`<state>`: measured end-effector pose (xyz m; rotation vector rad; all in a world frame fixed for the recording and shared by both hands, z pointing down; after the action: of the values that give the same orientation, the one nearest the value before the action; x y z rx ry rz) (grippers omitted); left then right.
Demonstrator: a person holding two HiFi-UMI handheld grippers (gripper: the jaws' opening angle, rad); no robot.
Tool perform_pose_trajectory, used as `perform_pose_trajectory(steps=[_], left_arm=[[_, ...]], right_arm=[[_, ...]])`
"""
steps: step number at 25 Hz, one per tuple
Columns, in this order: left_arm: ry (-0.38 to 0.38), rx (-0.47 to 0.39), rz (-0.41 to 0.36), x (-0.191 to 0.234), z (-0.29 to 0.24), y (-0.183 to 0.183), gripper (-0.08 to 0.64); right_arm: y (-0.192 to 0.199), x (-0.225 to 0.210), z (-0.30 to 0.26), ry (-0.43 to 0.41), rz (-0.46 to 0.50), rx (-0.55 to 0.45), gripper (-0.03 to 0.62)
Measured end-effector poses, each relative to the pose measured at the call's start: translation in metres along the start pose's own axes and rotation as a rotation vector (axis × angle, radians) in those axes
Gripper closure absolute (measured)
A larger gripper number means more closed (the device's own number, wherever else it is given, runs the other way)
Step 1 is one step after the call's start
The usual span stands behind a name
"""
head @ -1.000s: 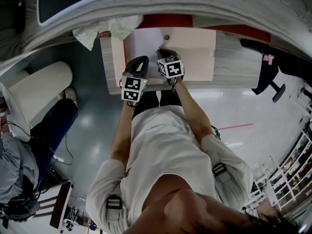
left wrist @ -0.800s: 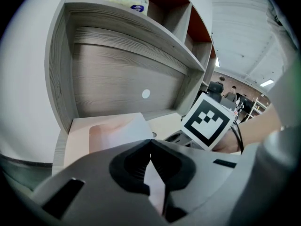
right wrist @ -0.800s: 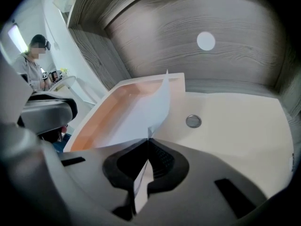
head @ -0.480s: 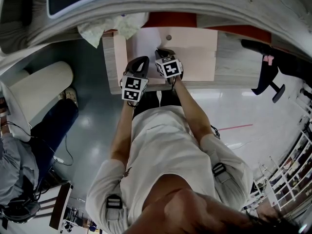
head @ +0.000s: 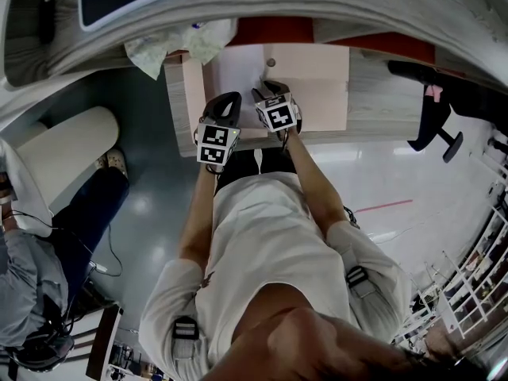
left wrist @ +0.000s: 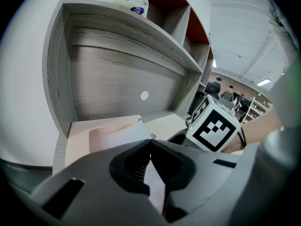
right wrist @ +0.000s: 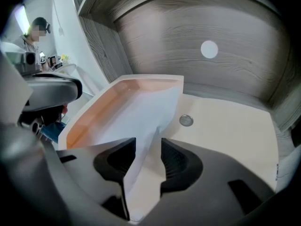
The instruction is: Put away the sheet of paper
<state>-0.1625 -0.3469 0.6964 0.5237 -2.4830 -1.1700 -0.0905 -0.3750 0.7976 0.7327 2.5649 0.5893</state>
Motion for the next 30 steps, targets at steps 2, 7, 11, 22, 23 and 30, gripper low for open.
perform_pose_trajectory(steps=[2,7,11,22,23,30], left_arm=[[0.001,-0.002,-0.003,0.0,0.0,-0.001,0.54],[0.008,-0.014,-0.016,-0.003,0.0,-0.007,0.54],[0.009,-0.023,-0.019,-0.004,0.001,-0.012,0.54],[0.007,-0.06,-0.05,-0.002,0.013,-0.037,0.54],[0.006,-0.066,-0.054,-0.001,0.015,-0.041,0.54],[-0.002,-0.143,-0.087,-0.001,0.041,-0.084,0.54]], right_arm=[[0.001,-0.002,0.005,0.011,-0.008,-0.006,0.397],[-0.001,-0.006,0.021,0.033,-0.008,-0.029,0.39],[-0.008,-0.004,0.035,0.037,0.013,-0.068,0.39],[-0.042,0.01,0.092,0.029,0.061,-0.187,0.411],[-0.047,0.011,0.099,0.027,0.066,-0.206,0.419],[-0.089,0.029,0.165,-0.018,0.12,-0.367,0.491]])
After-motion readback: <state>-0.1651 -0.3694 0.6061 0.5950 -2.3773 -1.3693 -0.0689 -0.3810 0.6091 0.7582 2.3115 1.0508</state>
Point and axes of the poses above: the fingertips, and each gripper's own axes: z backward along the fingers, x to its left, y out of its underside, the point moved 2 cm from there along z, backward along the fingers, and after that the axes turned 5 degrees about -z, right-handed, at the moved point
